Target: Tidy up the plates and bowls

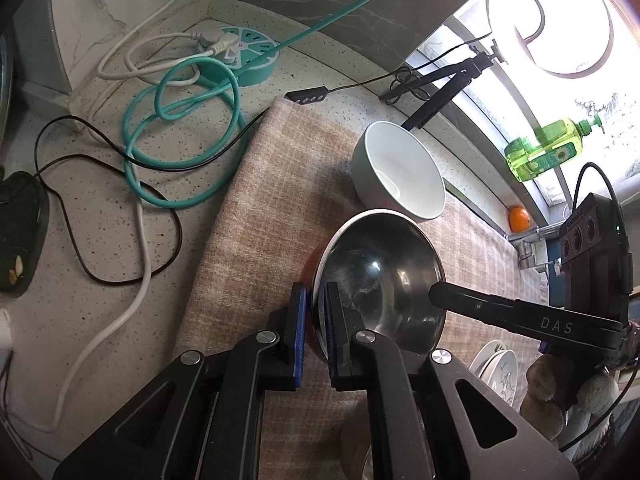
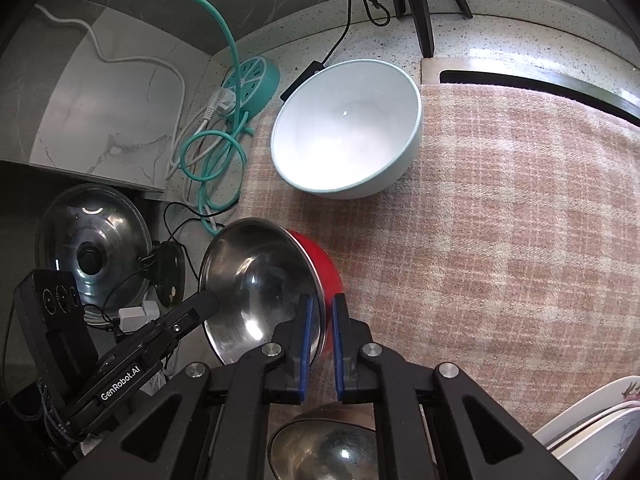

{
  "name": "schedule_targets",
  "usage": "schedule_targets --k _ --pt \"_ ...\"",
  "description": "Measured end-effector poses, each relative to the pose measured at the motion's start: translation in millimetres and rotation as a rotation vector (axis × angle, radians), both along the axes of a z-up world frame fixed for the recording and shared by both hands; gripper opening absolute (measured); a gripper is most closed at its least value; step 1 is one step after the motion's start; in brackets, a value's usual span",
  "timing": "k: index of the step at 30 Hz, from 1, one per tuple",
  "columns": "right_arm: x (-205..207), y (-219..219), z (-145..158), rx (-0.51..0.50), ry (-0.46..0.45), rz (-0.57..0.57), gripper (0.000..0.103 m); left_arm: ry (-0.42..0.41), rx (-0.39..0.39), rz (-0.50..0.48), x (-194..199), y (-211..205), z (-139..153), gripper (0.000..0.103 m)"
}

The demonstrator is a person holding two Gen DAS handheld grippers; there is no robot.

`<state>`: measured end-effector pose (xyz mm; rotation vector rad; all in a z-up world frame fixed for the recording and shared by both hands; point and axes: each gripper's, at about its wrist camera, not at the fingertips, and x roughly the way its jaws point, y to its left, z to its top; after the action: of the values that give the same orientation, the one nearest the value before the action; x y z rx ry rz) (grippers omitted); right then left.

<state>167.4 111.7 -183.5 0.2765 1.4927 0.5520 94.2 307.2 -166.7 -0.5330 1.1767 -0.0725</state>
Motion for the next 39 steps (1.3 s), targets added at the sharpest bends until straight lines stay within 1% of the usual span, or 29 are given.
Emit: schedule_targets --k 10,18,28,34,39 --pt "-13.3 -12.3 29.0 0.022 -0.028 -0.006 0.009 -0.031 -0.005 -0.029 -14.3 -11.1 20.1 0.007" --pt "-31.6 -26.7 49.3 0.033 -0.048 0.002 0.009 -0.051 -0.010 -0.049 -28.5 -22.3 32.9 0.007" --pt "-55.7 -50.2 57.2 0.037 -0.042 -0.013 0.009 -0.075 -0.012 -0.087 -47.7 -41.0 46.0 0.007" --pt "-72.4 -62.4 57.8 0.036 -0.028 -0.009 0.009 -0.071 -0.032 -0.097 -62.0 -49.6 46.3 0.007" --pt "-87.4 -70.5 53.6 0.014 -0.023 -0.001 0.009 -0.060 -0.022 -0.115 -74.0 -61.3 42.6 0.007"
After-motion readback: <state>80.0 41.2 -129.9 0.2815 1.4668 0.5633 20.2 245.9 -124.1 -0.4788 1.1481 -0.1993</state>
